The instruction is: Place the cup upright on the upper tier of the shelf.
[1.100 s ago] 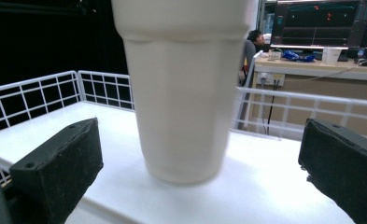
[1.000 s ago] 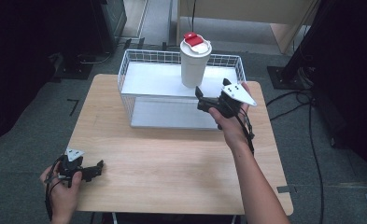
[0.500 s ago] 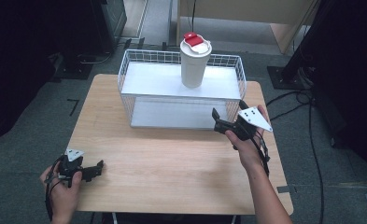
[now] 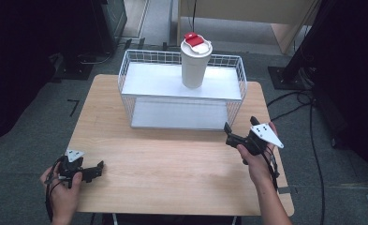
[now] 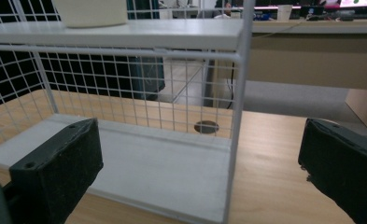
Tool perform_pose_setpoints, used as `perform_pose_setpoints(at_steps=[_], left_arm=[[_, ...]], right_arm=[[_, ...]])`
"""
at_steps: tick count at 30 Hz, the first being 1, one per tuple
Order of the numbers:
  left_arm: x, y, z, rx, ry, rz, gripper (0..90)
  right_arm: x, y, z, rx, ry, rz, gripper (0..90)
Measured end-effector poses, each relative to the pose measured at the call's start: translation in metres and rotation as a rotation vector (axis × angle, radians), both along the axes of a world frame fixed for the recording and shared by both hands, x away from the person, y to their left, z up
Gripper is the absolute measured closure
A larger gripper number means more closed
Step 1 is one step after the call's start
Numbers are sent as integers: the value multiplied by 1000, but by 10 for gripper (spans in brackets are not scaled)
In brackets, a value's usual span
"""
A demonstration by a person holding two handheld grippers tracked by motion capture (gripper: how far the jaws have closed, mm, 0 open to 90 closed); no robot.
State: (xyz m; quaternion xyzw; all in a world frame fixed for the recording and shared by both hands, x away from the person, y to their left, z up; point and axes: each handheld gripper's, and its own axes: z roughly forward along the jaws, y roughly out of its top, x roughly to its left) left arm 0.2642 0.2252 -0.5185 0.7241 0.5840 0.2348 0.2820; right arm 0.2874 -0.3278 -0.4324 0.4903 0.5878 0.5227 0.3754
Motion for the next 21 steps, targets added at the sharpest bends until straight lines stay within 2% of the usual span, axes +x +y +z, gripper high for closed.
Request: perform_pose_setpoints(at_steps=[5,11,12,14,15,21], left_arm=[[0,0,0,-1,-1,1,0],[0,0,0,-1,0,1,0],[0,0,0,-1,0,1,0],[0,0,0,-1,0,1,0],[0,0,0,-1,0,1,0],[0,0,0,-1,0,1,0]], right_arm=[[-10,-17,-15,-1,36,-34,0],[-19,-28,-25,2,58,-57,0],[-24,-33,-31,0,71,-64,0],[-26,-34,-33,-3,76,-64,0],[-31,-39,-40,-8,90,-74,0],[-43,-52,-52,-9,124,-100,0]])
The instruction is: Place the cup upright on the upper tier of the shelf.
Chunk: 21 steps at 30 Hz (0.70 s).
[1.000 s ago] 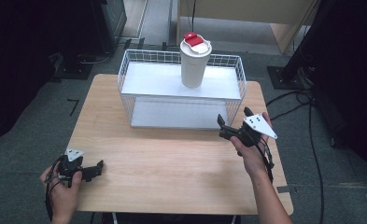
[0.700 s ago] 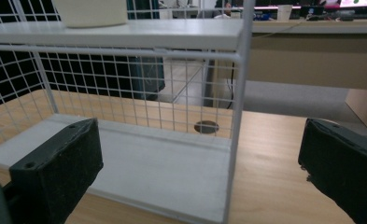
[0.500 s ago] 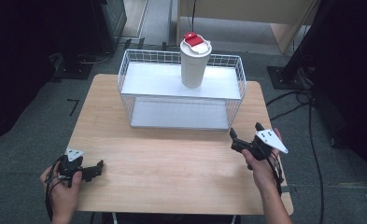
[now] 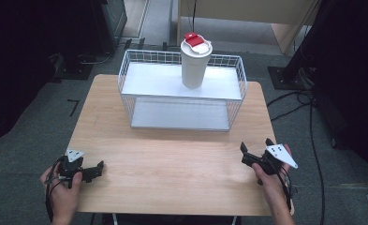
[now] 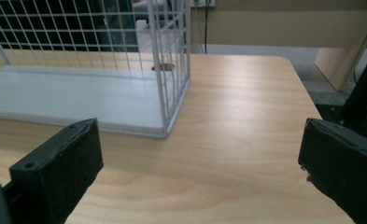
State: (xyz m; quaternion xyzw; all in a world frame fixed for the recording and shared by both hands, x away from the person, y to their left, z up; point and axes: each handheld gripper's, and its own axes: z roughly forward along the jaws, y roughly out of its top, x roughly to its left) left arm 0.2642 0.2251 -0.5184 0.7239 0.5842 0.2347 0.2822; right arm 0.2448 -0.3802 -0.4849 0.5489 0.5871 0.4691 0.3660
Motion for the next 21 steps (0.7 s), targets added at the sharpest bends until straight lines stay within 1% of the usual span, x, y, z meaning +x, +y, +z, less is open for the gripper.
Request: perform_pose_setpoints(at_steps=[1,2,4,5,8,9,10,12,14,17,20,21], left_arm=[[0,0,0,0,0,0,0],[0,0,0,0,0,0,0],[0,0,0,0,0,0,0],[0,0,0,0,0,0,0],[0,0,0,0,0,0,0],[0,0,0,0,0,0,0],[0,0,0,0,0,0,0],[0,0,0,0,0,0,0],[0,0,0,0,0,0,0],[0,0,0,0,0,0,0],[0,0,0,0,0,0,0],[0,0,0,0,0,0,0]], right_arm=[[-2,-3,-2,-4,5,-5,0],[-8,-8,-6,4,19,-10,0],[-10,-11,-7,3,23,-13,0],[-15,-17,-11,-8,43,-25,0],[-23,-25,-16,-27,61,-38,0],[-26,-28,-18,-30,75,-48,0],[-26,-28,-18,-30,75,-48,0],[-34,-36,-23,-52,102,-61,0],[-39,-40,-26,-52,118,-69,0],[-45,-45,-30,-68,145,-90,0],[-49,-49,-33,-94,185,-85,0],[-49,-49,-33,-94,185,-85,0]])
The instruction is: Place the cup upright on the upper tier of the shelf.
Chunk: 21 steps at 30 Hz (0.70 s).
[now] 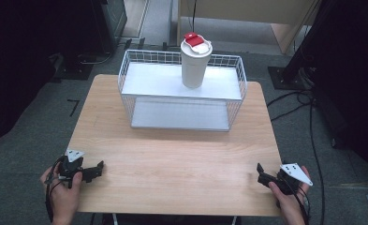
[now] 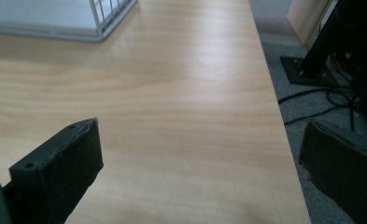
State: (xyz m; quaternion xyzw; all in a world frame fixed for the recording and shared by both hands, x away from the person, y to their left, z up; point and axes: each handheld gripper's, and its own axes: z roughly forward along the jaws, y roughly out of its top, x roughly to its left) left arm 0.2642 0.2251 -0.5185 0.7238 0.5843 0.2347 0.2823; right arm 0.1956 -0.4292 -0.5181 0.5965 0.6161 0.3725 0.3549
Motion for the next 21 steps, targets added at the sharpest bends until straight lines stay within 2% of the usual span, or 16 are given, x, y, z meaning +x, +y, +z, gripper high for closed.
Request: perform_pose_setpoints(at_steps=[2,5,6,7,8,9,10,11,12,13,17,21], left_arm=[[0,0,0,0,0,0,0],[0,0,0,0,0,0,0],[0,0,0,0,0,0,0],[0,0,0,0,0,0,0],[0,0,0,0,0,0,0],[0,0,0,0,0,0,0],[0,0,0,0,0,0,0],[0,0,0,0,0,0,0],[0,0,0,0,0,0,0],[0,0,0,0,0,0,0],[0,0,0,0,0,0,0],[0,0,0,0,0,0,0]], right_arm=[[-4,-5,-2,4,46,4,0],[-5,-8,-2,4,65,4,0],[-6,-10,-3,10,88,-1,0],[-6,-13,-4,14,142,17,0],[-6,-13,-4,14,142,17,0],[-6,-15,-5,-5,192,22,0],[-6,-14,-6,-15,218,21,0],[-6,-14,-6,-15,218,21,0],[-6,-13,-7,-39,253,20,0],[-6,-12,-8,-34,277,28,0],[-6,-14,-9,7,294,13,0],[-6,-14,-9,9,296,12,0]])
